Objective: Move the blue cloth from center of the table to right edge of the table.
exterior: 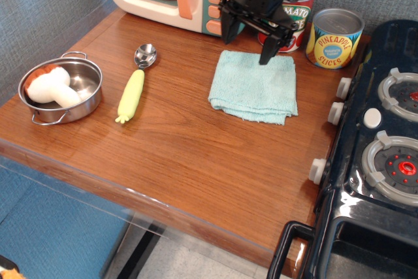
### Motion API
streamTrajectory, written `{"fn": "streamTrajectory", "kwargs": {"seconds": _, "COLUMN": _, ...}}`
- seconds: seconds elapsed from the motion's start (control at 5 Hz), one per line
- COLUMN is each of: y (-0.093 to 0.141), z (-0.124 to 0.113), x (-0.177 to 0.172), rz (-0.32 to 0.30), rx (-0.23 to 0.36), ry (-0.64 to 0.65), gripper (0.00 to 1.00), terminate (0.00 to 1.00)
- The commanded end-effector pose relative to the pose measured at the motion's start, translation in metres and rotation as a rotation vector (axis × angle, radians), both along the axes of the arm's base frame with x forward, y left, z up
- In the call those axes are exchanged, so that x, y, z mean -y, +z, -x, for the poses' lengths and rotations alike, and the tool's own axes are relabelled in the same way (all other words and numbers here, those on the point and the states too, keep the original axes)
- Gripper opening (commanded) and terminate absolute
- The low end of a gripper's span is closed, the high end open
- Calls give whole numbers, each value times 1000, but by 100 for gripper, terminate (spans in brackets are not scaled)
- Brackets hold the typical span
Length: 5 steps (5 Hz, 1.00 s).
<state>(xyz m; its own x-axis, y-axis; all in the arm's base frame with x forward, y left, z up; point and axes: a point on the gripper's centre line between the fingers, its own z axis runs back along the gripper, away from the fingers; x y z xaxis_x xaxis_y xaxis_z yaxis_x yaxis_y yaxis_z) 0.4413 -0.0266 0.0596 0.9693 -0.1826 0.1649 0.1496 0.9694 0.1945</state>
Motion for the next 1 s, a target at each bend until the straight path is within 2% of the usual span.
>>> {"fn": "streamTrajectory", "kwargs": {"seconds": 0.0, "y": 11, "z": 0, "x": 1, "rz": 59, "rx": 55, "ry": 89, "gripper": 100, "terminate": 0}}
{"fn": "streamTrajectory", "kwargs": {"seconds": 0.4, "y": -34, "z": 14, "x": 19, "rz": 79, "rx": -56, "ry": 78, "gripper": 100, "terminate": 0}}
{"fn": "streamTrajectory", "kwargs": {"seconds": 0.6, "y": -49, "z": 23, "x": 20, "rz": 87, "rx": -93, "ry": 59, "gripper": 100, "terminate": 0}}
{"fn": "streamTrajectory", "kwargs": {"seconds": 0.8, "y": -44, "z": 50, "x": 23, "rz": 98, "rx": -109, "ry": -3, "gripper": 100, "terminate": 0}}
